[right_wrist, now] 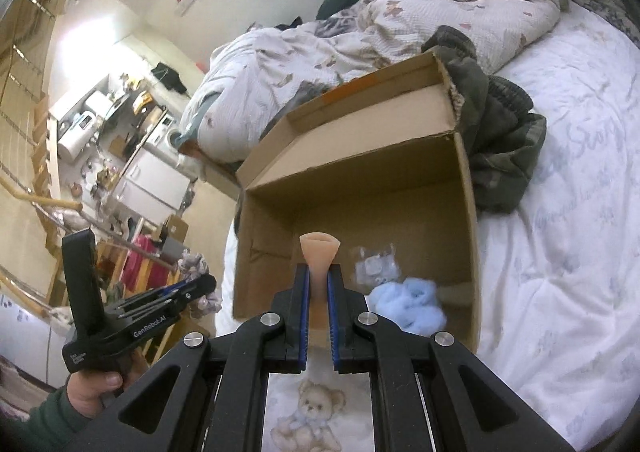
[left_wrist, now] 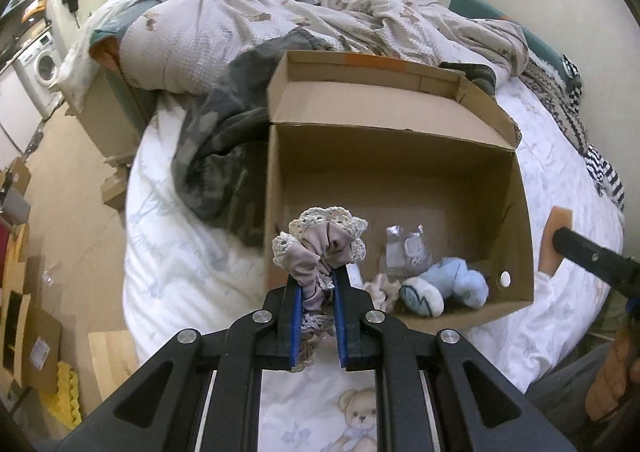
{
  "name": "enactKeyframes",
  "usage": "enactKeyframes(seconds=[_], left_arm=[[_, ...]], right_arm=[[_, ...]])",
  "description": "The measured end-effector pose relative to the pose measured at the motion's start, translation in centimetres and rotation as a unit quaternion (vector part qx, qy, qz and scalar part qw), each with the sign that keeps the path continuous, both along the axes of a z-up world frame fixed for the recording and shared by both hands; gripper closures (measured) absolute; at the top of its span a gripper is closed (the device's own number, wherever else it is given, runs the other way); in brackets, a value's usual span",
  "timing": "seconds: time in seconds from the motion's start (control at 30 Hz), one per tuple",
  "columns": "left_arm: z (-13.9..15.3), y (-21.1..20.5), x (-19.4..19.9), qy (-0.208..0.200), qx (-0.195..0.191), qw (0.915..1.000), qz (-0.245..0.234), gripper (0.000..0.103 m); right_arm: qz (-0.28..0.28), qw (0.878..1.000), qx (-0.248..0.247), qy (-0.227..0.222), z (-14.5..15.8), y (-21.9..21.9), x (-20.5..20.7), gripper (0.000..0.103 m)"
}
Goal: Organize soft objects
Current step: 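Lower the lace scrunchie and tan item into the box and open both tools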
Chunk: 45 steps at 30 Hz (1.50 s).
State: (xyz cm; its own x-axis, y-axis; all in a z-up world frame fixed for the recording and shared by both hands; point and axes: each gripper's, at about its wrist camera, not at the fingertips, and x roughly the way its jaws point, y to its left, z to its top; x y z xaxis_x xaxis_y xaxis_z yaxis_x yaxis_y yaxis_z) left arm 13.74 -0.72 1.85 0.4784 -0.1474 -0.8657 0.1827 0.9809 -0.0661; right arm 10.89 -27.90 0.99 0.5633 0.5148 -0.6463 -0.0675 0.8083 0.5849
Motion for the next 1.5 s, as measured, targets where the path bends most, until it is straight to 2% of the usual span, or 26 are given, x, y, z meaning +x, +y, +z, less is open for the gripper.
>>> enactKeyframes(seconds=[0.07, 0.17, 0.3, 0.5, 0.7, 0.87, 1.2, 1.4, 1.5], left_arm=[[-1.0, -0.5, 0.3, -0.002, -0.007, 0.9999, -0.013, 0.09], [-3.4, -0.5, 0.7, 0.019, -0.02, 0.9994, -0.022, 0.09], [-4.7, -0.4, 0.8, 0.033, -0.029, 0.9989, -0.014, 0.09], [-4.9, -1.4, 1.0, 0.025, -0.027, 0.999, -0.024, 0.09], [-5.7, -1.9, 1.5, 0.033, -0.007, 0.9993, -0.015, 0.09], [-6.3, -1.5, 2.3, 0.048, -0.02, 0.9986, -0.001, 0.09], [-6.9, -2.4, 2.2, 0.048, -0.014, 0.9987, -0.012, 0.09], [-6.8, -2.6, 2.1, 0.045, -0.007, 0.9989, -0.014, 0.085], [-6.8, -3.0, 1.9, 0.041, 0.009, 0.9989, -0.02, 0.075]], right_arm=[[-0.007, 1.0, 0.0, 0.009, -1.2, -0.3, 0.3, 0.093], [-0.011, 0.999, -0.006, 0.031, -2.8, -0.2, 1.2, 0.093], [-0.009, 0.999, -0.007, 0.05, -4.1, 0.3, 2.0, 0.093], [0.02, 0.997, -0.024, 0.068, -5.6, 2.4, 3.3, 0.093], [0.051, 0.995, -0.04, 0.081, -6.8, 4.7, 4.2, 0.093], [0.079, 0.991, -0.05, 0.093, -7.8, 6.5, 4.0, 0.093], [0.076, 0.991, -0.049, 0.097, -8.3, 6.6, 4.5, 0.092], [0.062, 0.992, -0.048, 0.097, -8.2, 6.0, 4.6, 0.092], [0.059, 0.992, -0.05, 0.096, -8.1, 5.8, 4.6, 0.092]])
